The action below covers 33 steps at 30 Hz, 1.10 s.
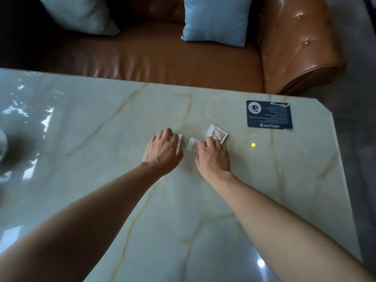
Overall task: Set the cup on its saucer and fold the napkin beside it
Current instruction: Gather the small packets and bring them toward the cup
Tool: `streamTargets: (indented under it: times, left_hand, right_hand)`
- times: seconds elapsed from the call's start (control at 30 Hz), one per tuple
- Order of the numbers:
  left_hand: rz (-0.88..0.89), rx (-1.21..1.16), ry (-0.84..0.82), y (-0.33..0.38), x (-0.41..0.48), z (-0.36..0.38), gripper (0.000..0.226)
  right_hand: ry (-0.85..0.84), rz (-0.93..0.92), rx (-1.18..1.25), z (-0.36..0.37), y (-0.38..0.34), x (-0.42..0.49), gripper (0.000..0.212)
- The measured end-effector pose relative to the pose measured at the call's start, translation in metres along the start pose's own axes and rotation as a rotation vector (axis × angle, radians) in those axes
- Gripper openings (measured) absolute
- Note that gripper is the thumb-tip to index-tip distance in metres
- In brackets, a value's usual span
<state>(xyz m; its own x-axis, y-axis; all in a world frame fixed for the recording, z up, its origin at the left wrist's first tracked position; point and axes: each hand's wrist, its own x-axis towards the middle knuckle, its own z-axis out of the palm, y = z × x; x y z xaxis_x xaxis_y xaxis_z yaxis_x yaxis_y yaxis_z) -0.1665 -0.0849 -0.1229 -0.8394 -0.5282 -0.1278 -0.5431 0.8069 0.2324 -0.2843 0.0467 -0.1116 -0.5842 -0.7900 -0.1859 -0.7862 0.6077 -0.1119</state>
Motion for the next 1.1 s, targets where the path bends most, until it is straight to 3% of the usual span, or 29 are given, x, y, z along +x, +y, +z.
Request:
streamTargets:
  times: [0.13,0.33,0.47,0.6,0.77,0.83,0.97,1.1]
  left_hand:
    - [-0.143,-0.047,-0.072,0.013,0.014,0.003,0.046]
    - [-0.176,-0.052,-0.083,0.018,0.017,0.004,0.024]
    - [-0.249,0.024,-0.154,0.03,0.023,-0.006,0.028]
    - [-0.246,0.156,-0.234,0.04,0.027,-0.01,0.042]
    - [-0.168,0.164,-0.153,0.031,0.015,-0.008,0.038]
    - [-0.188,0.002,-0.099,0.022,0.011,-0.006,0.032]
    - [-0.393,-0.476,0.039,0.01,-0.003,0.002,0.026]
    - [-0.624,-0.968,0.093,0.016,-0.016,0.005,0.033]
  right_hand:
    - [-0.021,-0.021,-0.048,-0.001,-0.001,-0.001,0.016]
    - [-0.014,-0.039,-0.07,-0.006,0.0,-0.004,0.023]
    - [-0.006,-0.072,-0.083,-0.007,0.001,-0.007,0.026]
    - [-0.003,-0.083,-0.074,-0.008,0.001,-0.011,0.028]
    - [0.01,-0.08,-0.039,-0.007,0.003,-0.014,0.024]
    - [0.022,-0.087,-0.009,-0.007,0.003,-0.015,0.023]
    - [0.051,-0.028,0.094,-0.005,-0.002,-0.015,0.023]
    - [0.059,0.114,0.462,-0.001,-0.015,-0.018,0.04]
